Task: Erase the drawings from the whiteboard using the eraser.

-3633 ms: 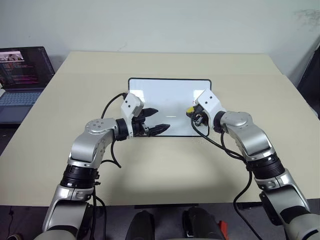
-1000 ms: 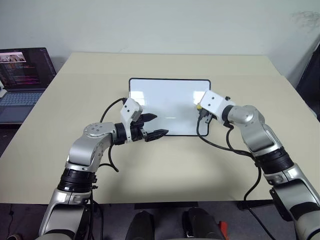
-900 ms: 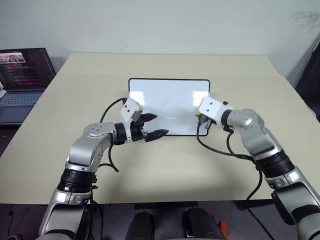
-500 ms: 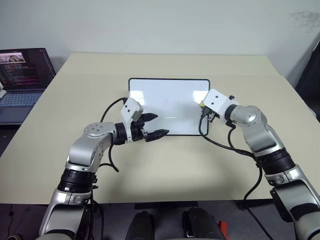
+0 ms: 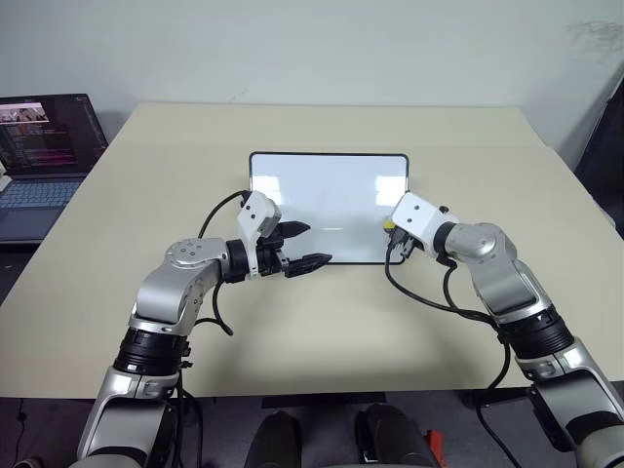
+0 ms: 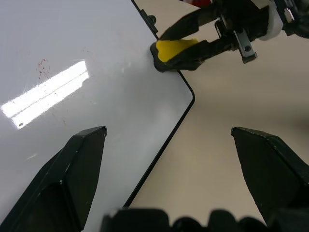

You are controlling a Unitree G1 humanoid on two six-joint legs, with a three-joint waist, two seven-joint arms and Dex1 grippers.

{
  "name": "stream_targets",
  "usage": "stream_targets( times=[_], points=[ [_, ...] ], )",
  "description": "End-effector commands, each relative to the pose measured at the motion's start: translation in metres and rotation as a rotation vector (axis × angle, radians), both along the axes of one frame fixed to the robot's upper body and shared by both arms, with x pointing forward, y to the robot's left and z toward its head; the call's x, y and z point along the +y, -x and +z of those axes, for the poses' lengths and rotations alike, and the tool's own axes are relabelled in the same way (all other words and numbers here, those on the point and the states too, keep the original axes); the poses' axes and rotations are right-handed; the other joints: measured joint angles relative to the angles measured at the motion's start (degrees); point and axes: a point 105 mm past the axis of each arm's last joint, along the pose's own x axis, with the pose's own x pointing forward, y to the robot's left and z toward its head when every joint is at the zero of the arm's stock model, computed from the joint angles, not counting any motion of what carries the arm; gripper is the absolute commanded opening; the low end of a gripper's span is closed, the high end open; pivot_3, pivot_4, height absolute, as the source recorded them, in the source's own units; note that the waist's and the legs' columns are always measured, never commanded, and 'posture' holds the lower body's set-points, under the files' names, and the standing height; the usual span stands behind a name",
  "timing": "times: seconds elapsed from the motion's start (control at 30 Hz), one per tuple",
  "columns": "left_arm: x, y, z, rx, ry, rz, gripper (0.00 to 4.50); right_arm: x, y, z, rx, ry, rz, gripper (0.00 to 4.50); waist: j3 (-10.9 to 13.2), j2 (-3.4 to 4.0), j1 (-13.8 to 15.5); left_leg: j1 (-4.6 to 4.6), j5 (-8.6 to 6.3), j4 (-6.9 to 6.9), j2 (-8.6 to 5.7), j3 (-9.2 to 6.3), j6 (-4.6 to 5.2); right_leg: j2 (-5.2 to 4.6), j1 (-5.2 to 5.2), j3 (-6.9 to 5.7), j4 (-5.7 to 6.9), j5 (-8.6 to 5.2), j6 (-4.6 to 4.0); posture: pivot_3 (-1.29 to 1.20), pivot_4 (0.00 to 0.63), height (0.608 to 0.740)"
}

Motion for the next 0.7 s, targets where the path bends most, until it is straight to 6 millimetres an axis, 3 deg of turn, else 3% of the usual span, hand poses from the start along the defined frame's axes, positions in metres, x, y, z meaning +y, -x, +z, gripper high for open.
stream_targets(
  times=[0.03, 0.13, 0.27, 0.47, 0.57, 0.7],
  points=[
    [-0.006, 0.0, 0.018, -0.063, 0.015, -0.03, 4.5, 0.0, 0.008, 0.033, -0.062, -0.163, -0.023, 0.98, 0.01, 0.01, 0.08, -0.1, 0.0, 0.0, 0.0, -0.01, 0.0, -0.01, -0.07, -0.01, -0.02, 0.0, 0.0, 0.0, 0.15, 0.74],
    [-0.01, 0.0, 0.025, -0.085, 0.025, -0.042, 4.5, -0.006, 0.02, 0.045, -0.06, -0.281, -0.056, 0.98, 0.01, 0.01, 0.17, -0.32, -0.01, 0.0, -0.01, -0.05, -0.01, -0.03, -0.25, -0.03, -0.02, 0.12, -0.19, 0.0, 0.15, 0.74],
    [-0.019, 0.005, 0.034, -0.108, 0.036, -0.089, 4.5, -0.028, 0.045, 0.049, -0.046, -0.38, -0.131, 0.98, 0.01, 0.02, 0.46, -0.37, -0.1, -0.04, -0.05, -0.08, -0.12, -0.09, -0.25, -0.07, -0.07, 0.02, -0.13, 0.0, 0.15, 0.74],
    [-0.035, 0.008, 0.039, -0.136, 0.036, -0.152, 4.5, -0.068, 0.082, 0.019, 0.011, -0.47, -0.333, 0.98, 0.02, 0.02, 0.51, -0.38, -0.22, -0.04, -0.12, -0.09, -0.28, -0.16, -0.22, -0.09, -0.12, -0.19, 0.07, 0.0, 0.15, 0.74],
    [-0.051, 0.01, 0.04, -0.145, 0.041, -0.206, 4.5, -0.082, 0.084, -0.002, 0.053, -0.496, -0.435, 0.98, 0.02, 0.02, 0.16, -0.3, -0.22, -0.01, -0.13, -0.02, -0.28, -0.16, -0.21, -0.01, -0.03, -0.27, 0.22, 0.0, 0.15, 0.74],
    [-0.074, 0.011, 0.035, -0.168, 0.013, -0.288, 4.5, -0.099, 0.071, -0.021, 0.077, -0.536, -0.57, 0.98, 0.01, 0.02, -0.01, -0.21, -0.21, 0.0, -0.13, 0.0, -0.28, -0.03, -0.19, 0.02, 0.02, -0.28, 0.23, 0.0, 0.15, 0.74]
  ],
)
